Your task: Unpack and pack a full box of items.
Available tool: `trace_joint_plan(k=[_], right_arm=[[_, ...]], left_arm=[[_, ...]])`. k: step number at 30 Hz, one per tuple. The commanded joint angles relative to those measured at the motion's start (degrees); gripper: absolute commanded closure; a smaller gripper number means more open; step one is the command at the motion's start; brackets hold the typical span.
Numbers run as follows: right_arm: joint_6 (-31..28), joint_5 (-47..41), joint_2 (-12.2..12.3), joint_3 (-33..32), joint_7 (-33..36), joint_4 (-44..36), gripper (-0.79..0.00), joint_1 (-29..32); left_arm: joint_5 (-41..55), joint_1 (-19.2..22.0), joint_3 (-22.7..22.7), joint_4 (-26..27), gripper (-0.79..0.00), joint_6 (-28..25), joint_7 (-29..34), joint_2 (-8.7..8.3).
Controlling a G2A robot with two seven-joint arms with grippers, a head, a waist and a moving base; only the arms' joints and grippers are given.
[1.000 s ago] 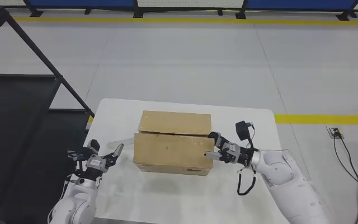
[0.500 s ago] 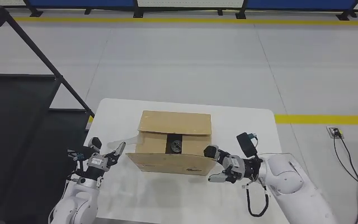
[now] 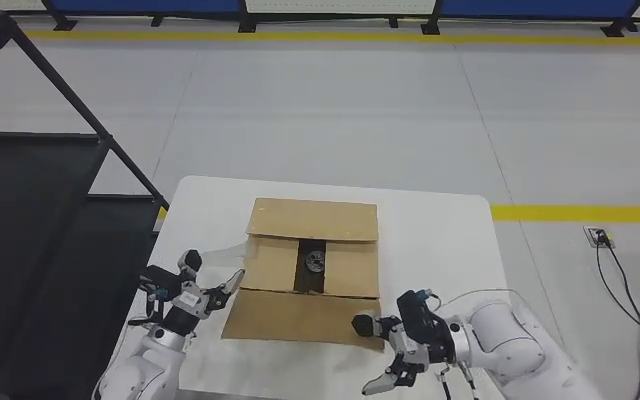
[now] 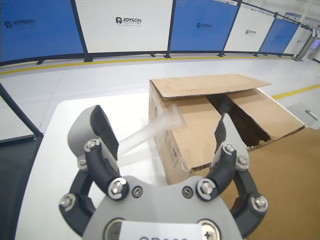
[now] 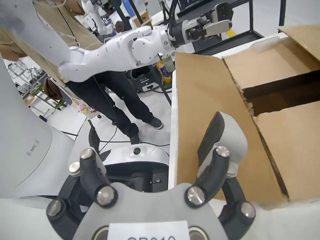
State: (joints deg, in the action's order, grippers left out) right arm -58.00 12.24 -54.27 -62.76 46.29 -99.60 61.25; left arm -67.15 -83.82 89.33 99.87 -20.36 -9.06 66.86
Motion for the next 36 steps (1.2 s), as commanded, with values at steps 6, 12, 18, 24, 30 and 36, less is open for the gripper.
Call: trace_joint_plan(k=[6,12,18,24,30,36], right_arm=[[0.0,3.42,2.15,3.25,-0.01,-0.59,-0.785,-0.55],[0.0,1.31,2.87,5.39,-3.31,2.04,-0.785,-1.99],[1.1,-9.73,1.83,7.69,-10.48,9.25,-0.785,-5.3],[9.08,-21.78,0.56,9.97,-12.22,12.61,-0.785,-9.31],[9.08,-21.78,0.56,9.97,-12.22,12.61,-0.785,-9.31],[9.37,-21.2,0.56,9.73,-12.64,11.48,-0.785,-8.73]], left_arm=[[-4.31,-1.87,1.92,-0.06,-0.785,-8.43,0.9,-0.91],[-7.87,-2.69,3.11,-1.77,-0.785,-12.61,2.34,-1.56],[-10.61,-2.99,2.78,-2.23,-0.785,-12.3,2.9,-1.8],[-11.28,-3.03,2.36,-2.52,-0.785,-11.73,2.88,-1.91],[-10.55,-3.06,2.23,-2.56,-0.785,-11.29,2.55,-1.97],[-9.63,-2.52,2.11,-3.32,-0.785,-10.03,3.17,-1.98]])
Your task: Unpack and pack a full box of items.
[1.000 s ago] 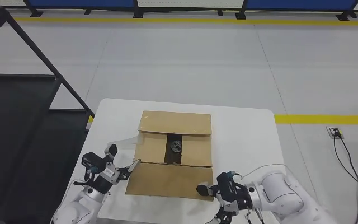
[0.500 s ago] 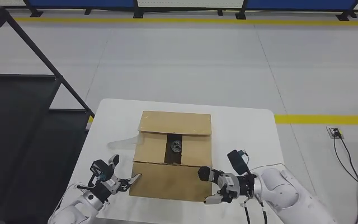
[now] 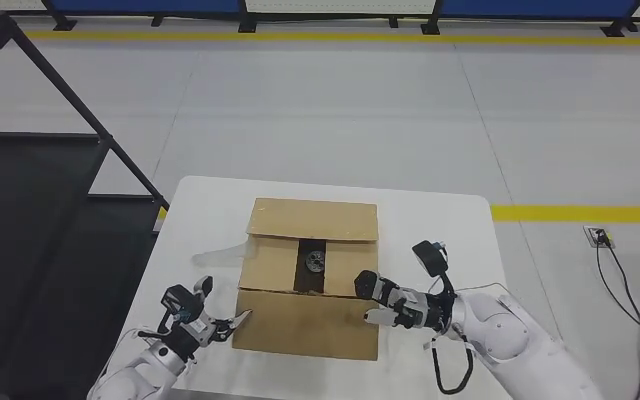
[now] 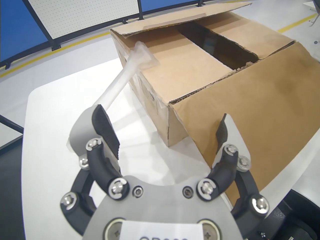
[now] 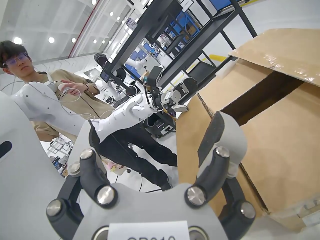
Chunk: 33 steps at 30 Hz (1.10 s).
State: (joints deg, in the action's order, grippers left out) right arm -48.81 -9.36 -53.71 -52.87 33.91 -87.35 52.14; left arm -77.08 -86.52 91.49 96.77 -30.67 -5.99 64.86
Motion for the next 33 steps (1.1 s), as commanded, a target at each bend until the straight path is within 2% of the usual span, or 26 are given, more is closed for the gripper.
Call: trace_joint_plan(k=[1,6,13,22,25,28,33], right_arm=[[0.96,0.6,0.04,-0.43,-0.54,-1.32,-0.785,0.89],[8.65,-4.63,-0.71,0.98,1.42,-1.11,-0.785,-0.42],[18.3,-19.23,-3.33,4.82,8.45,7.49,-0.785,-7.91],[28.58,-20.73,-6.99,8.7,5.85,16.98,-0.785,-14.94],[30.46,-20.26,-7.98,9.63,5.78,18.94,-0.785,-16.48],[29.6,-20.33,-8.81,9.69,4.32,20.49,-0.785,-17.18],[27.44,-17.06,-9.85,9.02,-2.52,20.82,-0.785,-17.82]], left_arm=[[0.55,0.39,-0.17,-0.32,-0.785,0.45,0.18,0.03],[0.83,0.77,-0.52,-0.34,-0.785,1.05,0.23,0.06],[0.83,0.77,-0.52,-0.34,-0.785,1.05,0.23,0.06],[0.83,0.77,-0.52,-0.34,-0.785,1.05,0.23,0.06],[0.83,0.77,-0.52,-0.34,-0.785,1.05,0.23,0.06],[0.83,0.77,-0.52,-0.34,-0.785,1.05,0.23,0.06],[0.83,0.77,-0.52,-0.34,-0.785,1.05,0.23,0.06]])
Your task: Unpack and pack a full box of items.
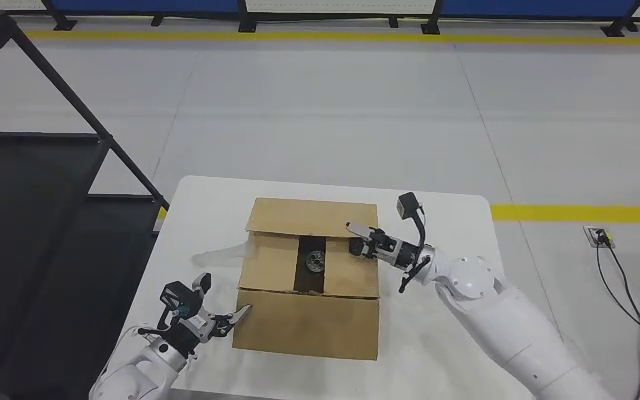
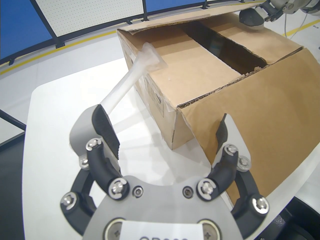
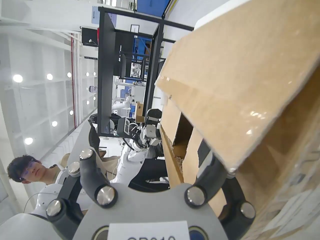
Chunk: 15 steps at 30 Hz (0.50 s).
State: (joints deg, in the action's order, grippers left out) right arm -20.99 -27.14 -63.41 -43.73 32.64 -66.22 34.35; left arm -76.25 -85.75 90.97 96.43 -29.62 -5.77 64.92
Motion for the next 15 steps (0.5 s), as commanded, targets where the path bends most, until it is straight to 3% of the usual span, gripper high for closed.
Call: trace_joint_plan(k=[1,5,8,15], right_arm=[[-0.44,1.71,-0.28,-0.36,-2.67,-0.43,-0.785,-0.17],[0.3,5.56,-0.91,-1.22,-9.33,-1.5,-0.785,-0.59],[4.21,12.29,-1.62,-1.08,-18.61,-1.78,-0.785,-1.37],[7.32,16.44,-4.25,0.53,-26.62,0.64,-0.785,-3.99]], left_arm=[[0.0,0.0,0.0,0.0,-0.785,0.0,0.0,0.0],[0.0,0.0,0.0,0.0,-0.785,0.0,0.0,0.0],[0.0,0.0,0.0,0.0,-0.785,0.0,0.0,0.0],[0.0,0.0,0.0,0.0,-0.785,0.0,0.0,0.0]])
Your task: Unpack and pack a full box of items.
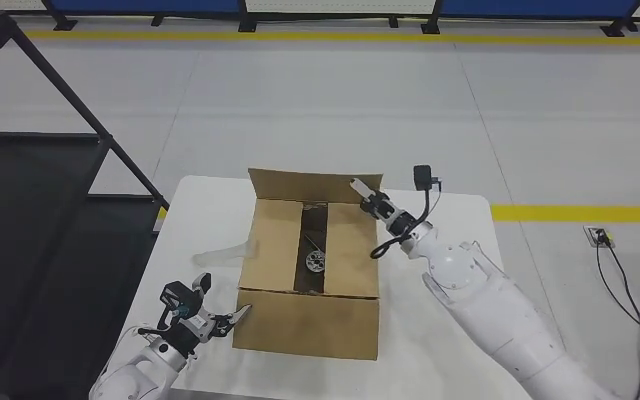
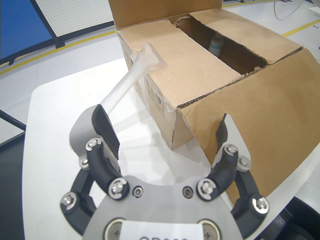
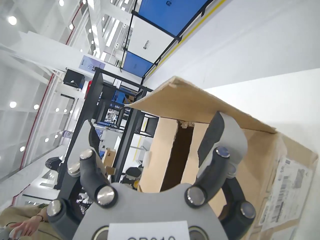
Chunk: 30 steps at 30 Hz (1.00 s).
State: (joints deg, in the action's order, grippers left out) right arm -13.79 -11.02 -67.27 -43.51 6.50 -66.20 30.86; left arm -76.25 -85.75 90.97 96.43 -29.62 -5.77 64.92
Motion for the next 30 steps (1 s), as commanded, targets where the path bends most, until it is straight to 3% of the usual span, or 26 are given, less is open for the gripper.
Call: trace_joint_plan(k=[1,5,16,24,30], right_arm=[[0.58,1.05,-0.8,0.55,-1.56,1.69,-0.785,-1.11],[3.38,5.01,-2.84,2.55,-6.71,5.08,-0.785,-3.54],[6.22,5.58,-10.08,8.01,-9.8,18.25,-0.785,-10.41],[7.88,2.66,-15.08,10.03,-4.62,27.24,-0.785,-14.1],[6.18,0.51,-17.22,9.45,1.46,32.75,-0.785,-15.96]], left_arm=[[0.0,0.0,0.0,0.0,-0.785,0.0,0.0,0.0],[0.0,0.0,0.0,0.0,-0.785,0.0,0.0,0.0],[0.0,0.0,0.0,0.0,-0.785,0.0,0.0,0.0],[0.0,0.0,0.0,0.0,-0.785,0.0,0.0,0.0],[0.0,0.0,0.0,0.0,-0.785,0.0,0.0,0.0]])
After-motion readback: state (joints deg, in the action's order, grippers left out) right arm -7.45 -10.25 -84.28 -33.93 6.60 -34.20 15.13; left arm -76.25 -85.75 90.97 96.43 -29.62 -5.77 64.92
